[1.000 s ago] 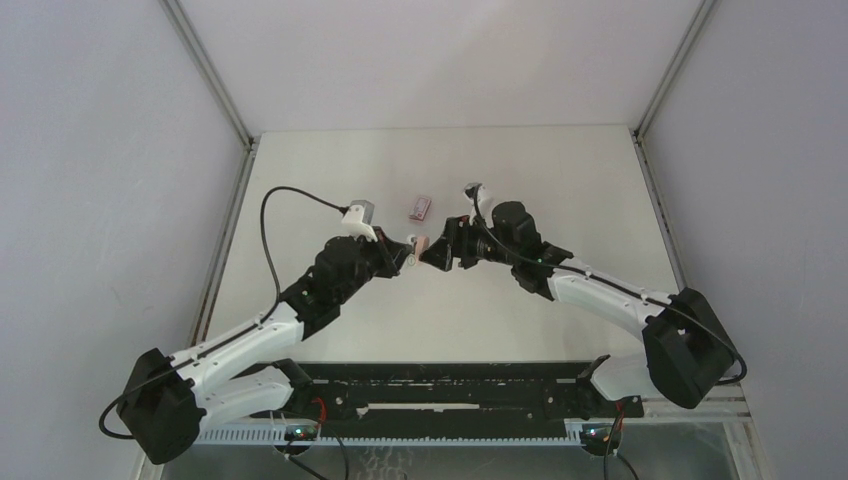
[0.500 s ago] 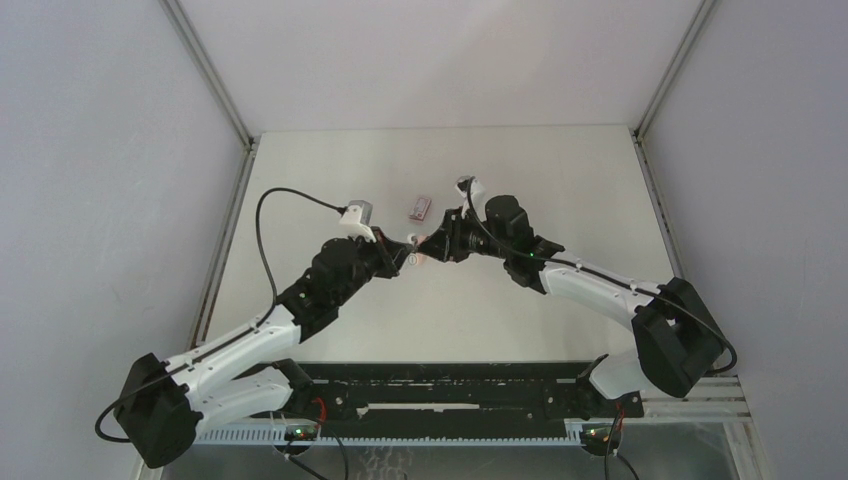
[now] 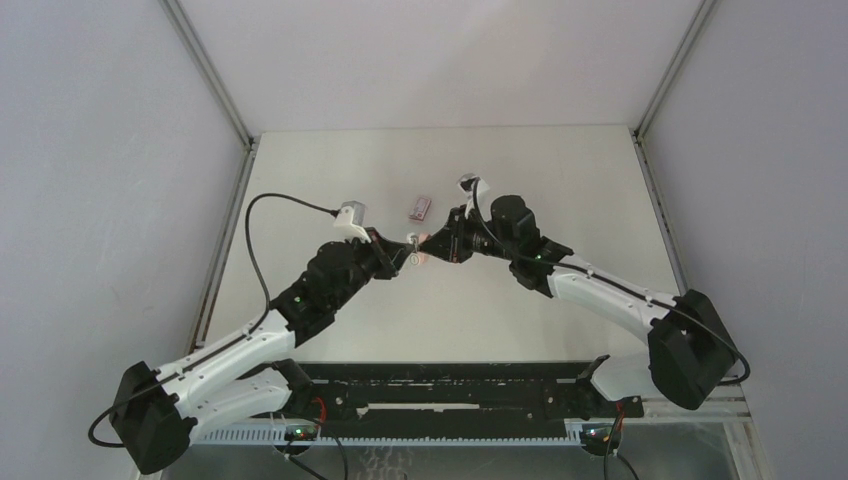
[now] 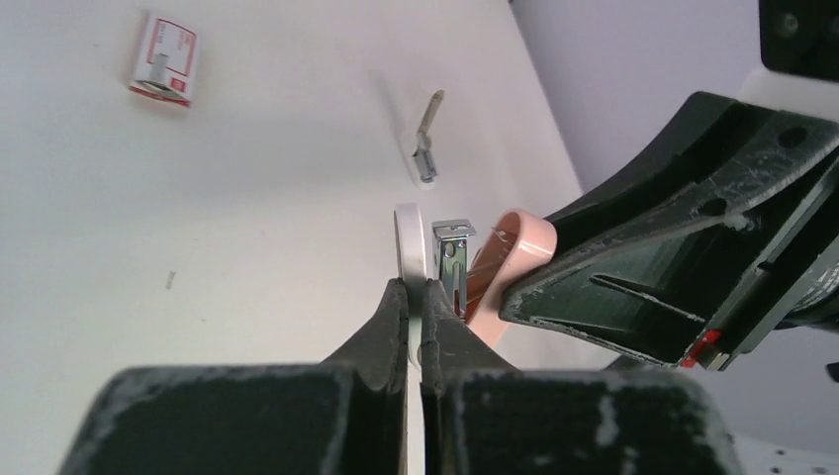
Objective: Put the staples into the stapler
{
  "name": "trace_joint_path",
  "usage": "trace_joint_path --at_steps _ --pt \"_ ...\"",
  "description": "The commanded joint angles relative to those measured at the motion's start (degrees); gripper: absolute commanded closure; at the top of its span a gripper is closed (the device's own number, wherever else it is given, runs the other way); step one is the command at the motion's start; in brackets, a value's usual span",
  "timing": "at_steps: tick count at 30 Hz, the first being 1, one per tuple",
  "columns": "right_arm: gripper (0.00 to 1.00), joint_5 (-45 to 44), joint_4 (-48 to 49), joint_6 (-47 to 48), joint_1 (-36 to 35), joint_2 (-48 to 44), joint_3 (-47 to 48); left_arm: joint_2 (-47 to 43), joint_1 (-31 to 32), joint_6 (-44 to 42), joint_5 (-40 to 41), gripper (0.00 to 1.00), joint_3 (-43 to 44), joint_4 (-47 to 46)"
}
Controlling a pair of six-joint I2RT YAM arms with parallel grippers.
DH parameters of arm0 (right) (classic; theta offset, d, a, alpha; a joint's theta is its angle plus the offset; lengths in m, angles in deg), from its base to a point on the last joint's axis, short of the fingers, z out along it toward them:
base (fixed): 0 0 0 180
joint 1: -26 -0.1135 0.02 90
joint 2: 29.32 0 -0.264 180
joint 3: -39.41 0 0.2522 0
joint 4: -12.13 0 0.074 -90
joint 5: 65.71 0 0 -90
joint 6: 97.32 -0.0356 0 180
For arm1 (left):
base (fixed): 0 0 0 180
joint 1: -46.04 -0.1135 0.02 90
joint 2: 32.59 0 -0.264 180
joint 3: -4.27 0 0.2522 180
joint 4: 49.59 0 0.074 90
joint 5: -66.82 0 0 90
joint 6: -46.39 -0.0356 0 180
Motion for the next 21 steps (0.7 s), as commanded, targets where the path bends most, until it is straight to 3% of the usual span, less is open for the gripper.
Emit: trace_joint_path --at_steps 1,5,8,17,21 --pt "1.0 -2.29 0.64 3.39 0.26 -7.09 -0.24 -0.96 -1.11 4.2 6.14 1.0 1.52 4.36" --pt "1.0 -2.38 -1.55 5.09 0.26 -9.56 -0.6 -0.77 -1.67 5.35 5.01 1.0 1.92 4.69" --pt "1.0 -2.11 -3.23 6.82 0.5 -11.36 -0.59 -1.4 -2.04 5.62 4.13 0.94 1.65 4.72" --pt "1.0 3.26 -9.1 14.09 2.44 -17.64 -0.6 -9.26 -6.26 7.16 2.18 0.46 -3.41 5.79" --pt "1.0 11.06 -10.37 16.98 4.76 -19.28 -0.55 -13.08 -7.97 0.6 -3.56 0.32 -3.7 5.31"
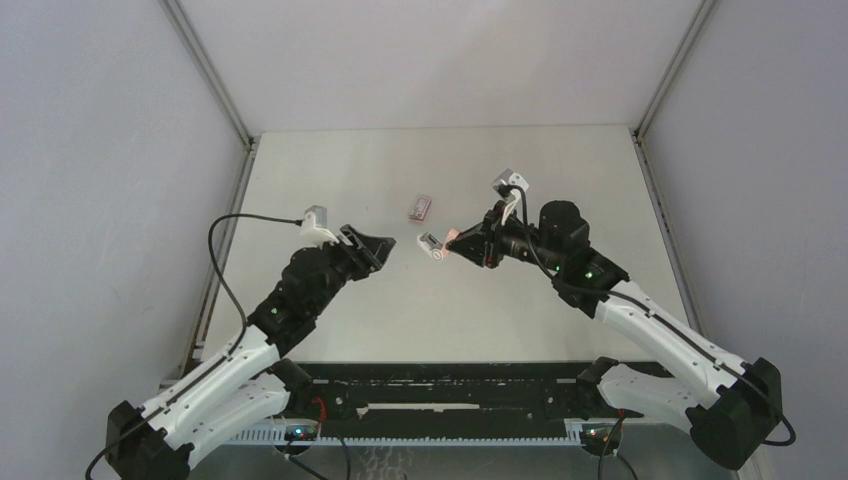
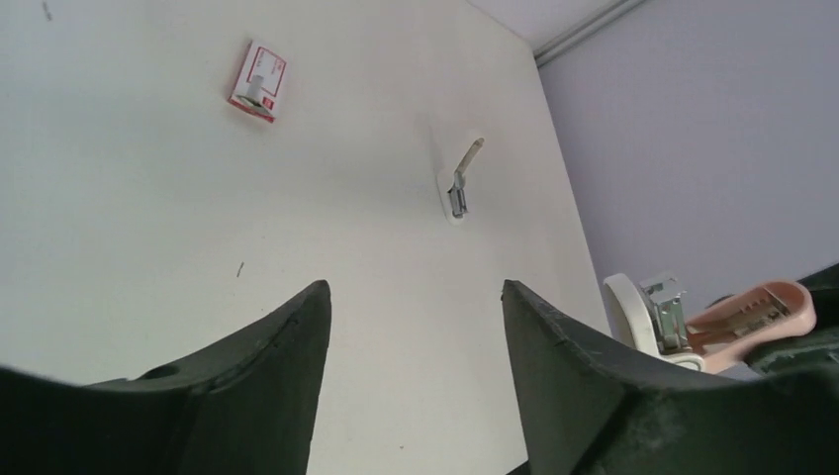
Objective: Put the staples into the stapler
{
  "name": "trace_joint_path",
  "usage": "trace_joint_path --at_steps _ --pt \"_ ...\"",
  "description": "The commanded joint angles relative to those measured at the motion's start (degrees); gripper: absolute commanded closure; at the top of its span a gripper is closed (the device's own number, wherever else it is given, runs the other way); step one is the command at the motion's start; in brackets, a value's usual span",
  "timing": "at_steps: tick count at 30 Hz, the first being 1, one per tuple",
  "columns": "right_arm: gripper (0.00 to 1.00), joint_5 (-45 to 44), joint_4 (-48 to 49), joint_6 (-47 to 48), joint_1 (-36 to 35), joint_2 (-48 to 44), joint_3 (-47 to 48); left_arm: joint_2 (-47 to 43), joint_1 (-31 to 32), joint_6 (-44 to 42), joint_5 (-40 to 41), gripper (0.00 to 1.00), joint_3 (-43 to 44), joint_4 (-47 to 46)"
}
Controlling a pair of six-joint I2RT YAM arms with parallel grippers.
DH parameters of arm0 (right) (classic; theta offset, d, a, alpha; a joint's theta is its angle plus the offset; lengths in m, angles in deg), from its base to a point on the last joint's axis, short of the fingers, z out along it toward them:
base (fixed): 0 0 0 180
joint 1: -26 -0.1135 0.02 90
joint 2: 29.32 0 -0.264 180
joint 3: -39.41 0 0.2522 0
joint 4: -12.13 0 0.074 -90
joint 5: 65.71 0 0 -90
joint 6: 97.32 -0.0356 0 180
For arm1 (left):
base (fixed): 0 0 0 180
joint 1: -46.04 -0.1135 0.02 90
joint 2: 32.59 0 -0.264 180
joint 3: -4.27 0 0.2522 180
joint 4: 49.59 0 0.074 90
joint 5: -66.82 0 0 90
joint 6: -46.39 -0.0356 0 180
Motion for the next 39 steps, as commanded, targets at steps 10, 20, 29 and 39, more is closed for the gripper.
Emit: trace_joint_path --at_steps 10,20,29,39 --pt "1.0 30.98 -15.86 14.76 3.04 -2.99 8.04 -8.08 -2.47 -26.68 -33.14 0.2 11.26 1.69" --pt "1.0 37.48 -19.16 16.5 1.41 -3.44 10.16 4.4 6.94 -29.06 -44.91 0.19 20.65 1.98" --pt "1.0 31.96 -11.0 11.17 1.46 -4.04 9.17 8.5 12.0 -29.82 -45.04 0.18 20.0 2.16" --pt "1.0 28.31 0.03 3.78 2.22 -5.6 5.99 9.01 16.77 -26.02 -43.94 0.18 14.71 -1.82"
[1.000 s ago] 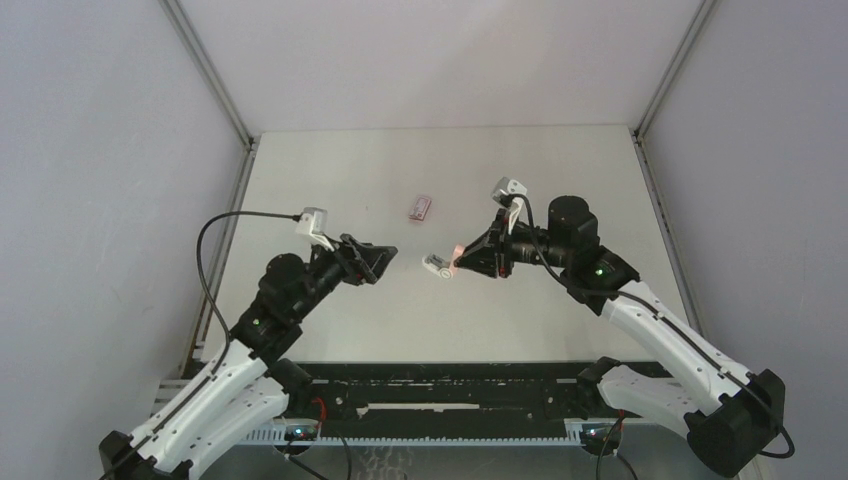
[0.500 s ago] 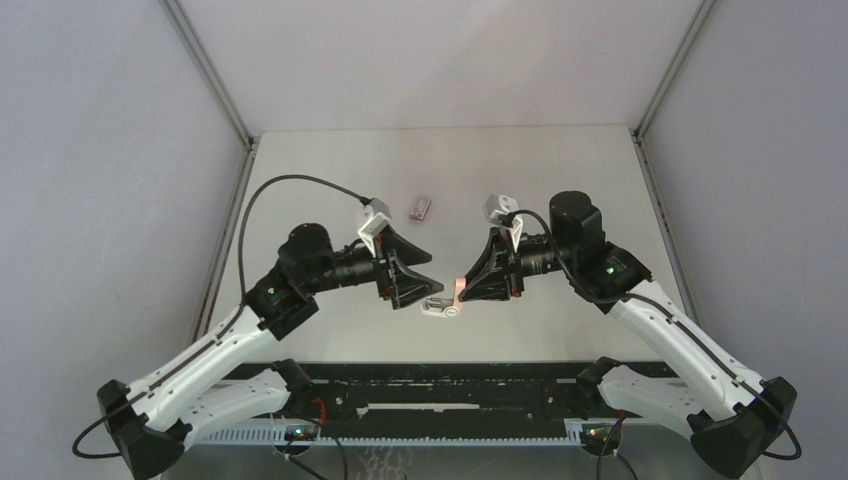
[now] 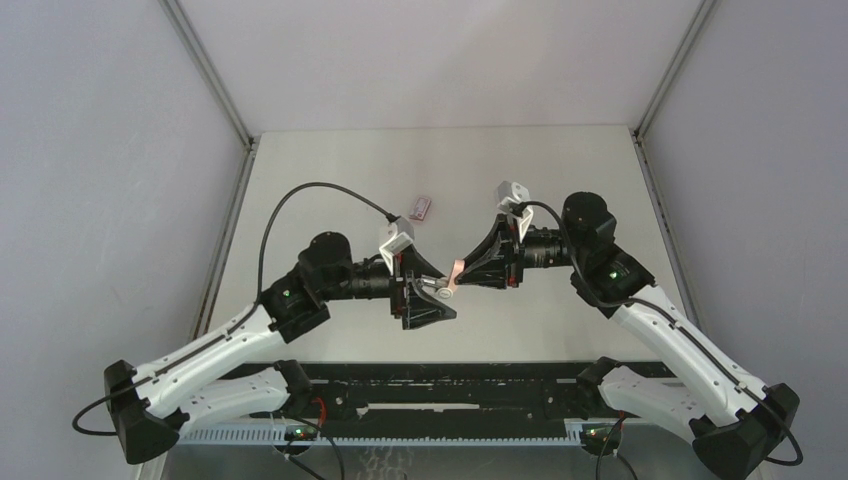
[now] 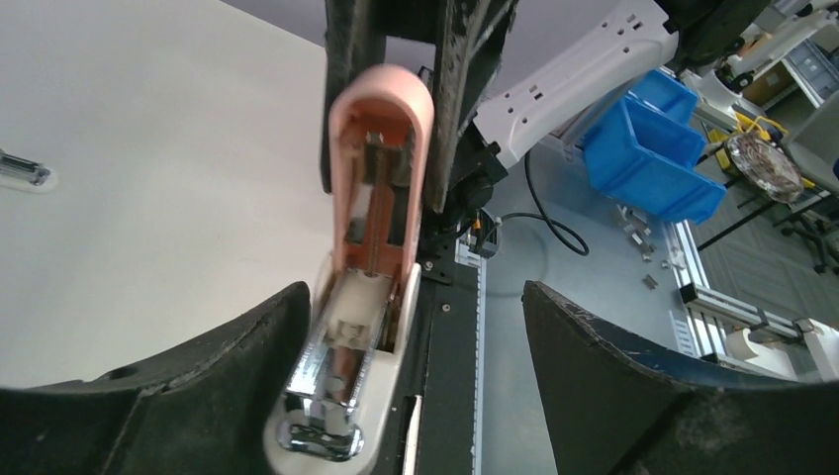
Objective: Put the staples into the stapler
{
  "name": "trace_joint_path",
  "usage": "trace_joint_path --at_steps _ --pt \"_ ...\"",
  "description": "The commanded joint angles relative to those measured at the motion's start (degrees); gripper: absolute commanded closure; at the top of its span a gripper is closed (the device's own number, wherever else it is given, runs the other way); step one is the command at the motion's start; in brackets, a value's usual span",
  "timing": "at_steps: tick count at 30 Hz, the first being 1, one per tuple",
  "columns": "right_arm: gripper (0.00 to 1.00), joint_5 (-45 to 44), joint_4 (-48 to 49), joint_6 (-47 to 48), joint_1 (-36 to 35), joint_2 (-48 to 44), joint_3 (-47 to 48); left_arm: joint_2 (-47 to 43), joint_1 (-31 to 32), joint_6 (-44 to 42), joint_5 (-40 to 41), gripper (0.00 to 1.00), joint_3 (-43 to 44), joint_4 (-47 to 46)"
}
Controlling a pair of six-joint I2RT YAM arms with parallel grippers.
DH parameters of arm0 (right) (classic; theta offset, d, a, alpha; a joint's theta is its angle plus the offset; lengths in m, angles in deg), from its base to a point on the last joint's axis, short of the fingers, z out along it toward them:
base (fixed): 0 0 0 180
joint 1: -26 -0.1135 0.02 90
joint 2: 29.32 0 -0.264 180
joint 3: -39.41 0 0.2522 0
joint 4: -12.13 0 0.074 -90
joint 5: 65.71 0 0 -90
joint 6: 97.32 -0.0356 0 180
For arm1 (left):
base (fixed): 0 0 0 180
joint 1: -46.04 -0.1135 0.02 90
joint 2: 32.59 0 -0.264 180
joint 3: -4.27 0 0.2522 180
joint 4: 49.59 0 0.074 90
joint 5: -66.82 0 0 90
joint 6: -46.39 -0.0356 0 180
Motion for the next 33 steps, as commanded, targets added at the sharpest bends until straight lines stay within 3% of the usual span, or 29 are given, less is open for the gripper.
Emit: trace_joint_path --at_steps 1,10,14,19,22,26,33 --pt "1.0 -2.34 7.82 -3.95 0.4 -1.6 -0.42 -0.5 1.19 1.94 -0.01 0.18 -2.99 -3.86" --pt "1.0 -3.33 13.58 -8.56 1.86 -3.47 -2.78 -4.55 1.42 3.49 3.07 0.18 -9.76 -3.36" --pt "1.0 -2.82 12.08 -7.41 2.13 -3.36 -2.79 -10.29 1.43 -0.01 10.39 0.18 -11.82 2.32" --pt "1.0 -0.87 7.7 -4.06 2.14 -1.75 -2.8 -19.38 1.34 -6.56 21.62 0.15 -8.09 9.69" --pt "1.0 1.12 5.9 -2.98 1.83 0.1 -2.79 -19.02 1.34 -10.17 24.42 0.12 -3.21 12.17" --pt "1.0 3.11 5.27 -2.24 0.31 2.26 -2.77 -11.9 1.34 -14.36 21.13 0.12 4.72 16.05" --pt "1.0 3.39 6.51 -2.64 -1.53 3.17 -2.75 -2.0 1.51 -13.25 6.82 0.13 10.88 12.32"
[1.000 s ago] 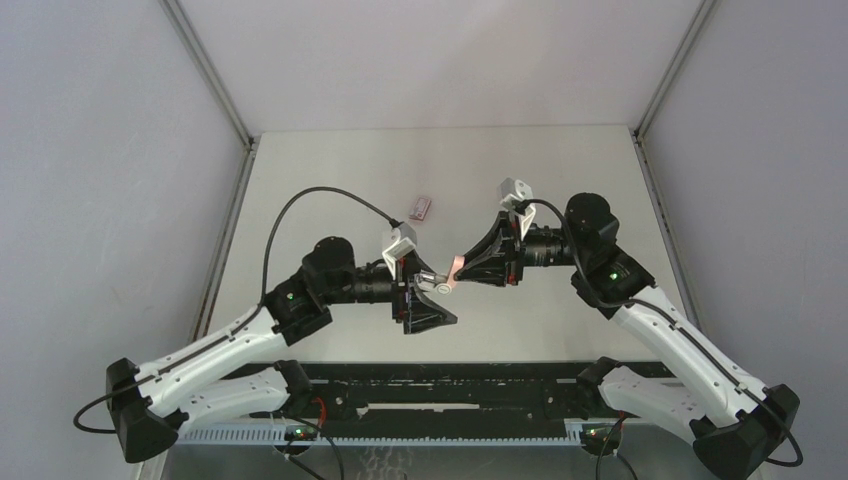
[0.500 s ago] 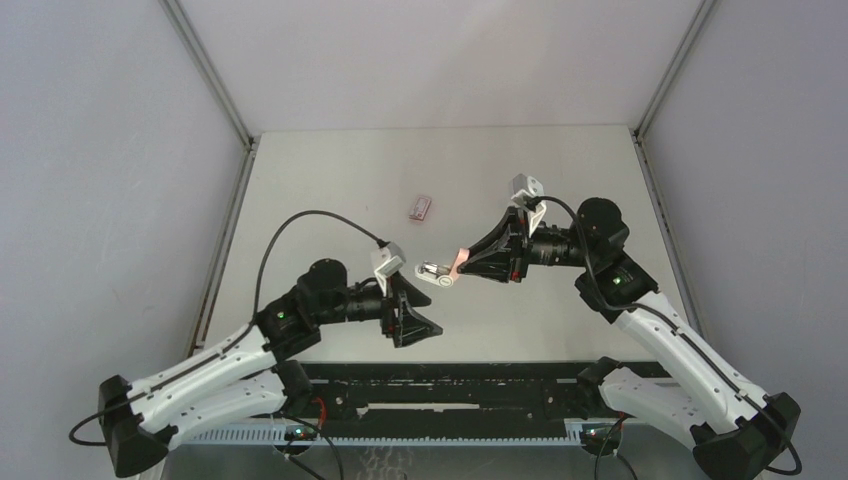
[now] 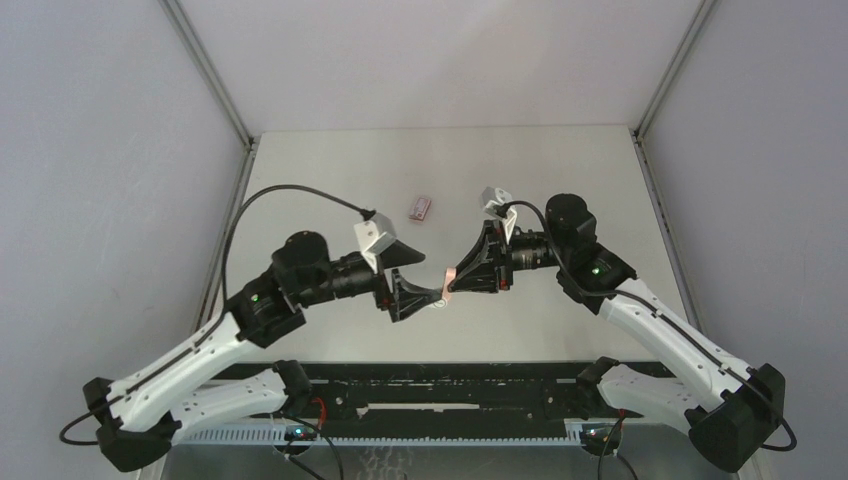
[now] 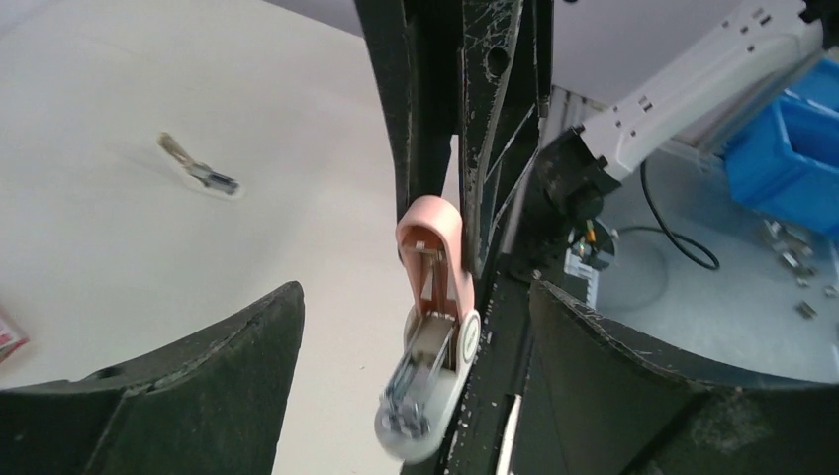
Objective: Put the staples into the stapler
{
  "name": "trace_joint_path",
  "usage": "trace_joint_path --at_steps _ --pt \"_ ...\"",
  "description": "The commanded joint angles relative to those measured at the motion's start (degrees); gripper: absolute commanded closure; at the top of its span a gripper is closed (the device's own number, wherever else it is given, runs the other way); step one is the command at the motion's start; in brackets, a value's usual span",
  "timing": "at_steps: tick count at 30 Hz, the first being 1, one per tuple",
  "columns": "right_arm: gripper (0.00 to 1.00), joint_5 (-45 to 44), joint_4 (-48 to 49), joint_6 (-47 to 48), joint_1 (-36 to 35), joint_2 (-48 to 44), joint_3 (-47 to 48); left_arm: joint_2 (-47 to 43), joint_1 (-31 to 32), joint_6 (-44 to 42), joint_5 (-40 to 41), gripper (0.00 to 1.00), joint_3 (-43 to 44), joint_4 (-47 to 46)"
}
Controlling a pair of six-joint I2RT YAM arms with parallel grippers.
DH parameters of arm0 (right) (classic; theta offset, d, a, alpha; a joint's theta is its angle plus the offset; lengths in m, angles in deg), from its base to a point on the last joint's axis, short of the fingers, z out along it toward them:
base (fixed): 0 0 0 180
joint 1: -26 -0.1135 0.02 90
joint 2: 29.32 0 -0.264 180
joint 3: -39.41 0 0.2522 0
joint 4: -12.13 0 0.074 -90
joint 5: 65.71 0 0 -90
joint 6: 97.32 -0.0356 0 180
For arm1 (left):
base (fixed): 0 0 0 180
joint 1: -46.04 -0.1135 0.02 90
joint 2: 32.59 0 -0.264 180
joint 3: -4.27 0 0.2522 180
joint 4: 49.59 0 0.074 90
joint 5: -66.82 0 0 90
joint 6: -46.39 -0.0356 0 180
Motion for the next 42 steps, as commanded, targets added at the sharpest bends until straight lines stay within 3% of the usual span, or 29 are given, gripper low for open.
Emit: trace_joint_path --at_steps 1,13,20,28,38,40,42 --pt "1.0 0.89 3.04 0.6 -0.7 -0.66 0.33 5.2 0.29 -0.87 -9.43 0.13 4.18 -2.33" --pt "1.0 -3.51 5.73 -1.29 -0.79 -1.55 0.36 8.9 2.55 8.03 -13.52 0.16 -3.85 -14.56" --pt "1.0 -4.16 8.05 -2.74 -0.71 -2.04 -0.06 8.98 2.75 8.35 -11.99 0.28 -5.98 -14.96" --pt "1.0 -3.94 10.08 -4.11 -0.01 -3.48 -1.23 7.65 2.74 11.44 -11.34 0.33 -10.16 -18.96" --pt "1.0 0.3 8.56 -3.43 0.03 -1.92 -1.25 2.76 2.67 11.16 -6.12 0.19 -9.63 -21.16" --pt "1.0 0.75 8.38 -3.36 0.01 -2.07 -1.2 2.06 2.67 10.58 -5.86 0.23 -9.47 -20.13" --pt "1.0 1.03 8.51 -3.37 0.0 -2.03 -1.24 2.17 2.66 10.48 -6.22 0.34 -9.3 -19.44"
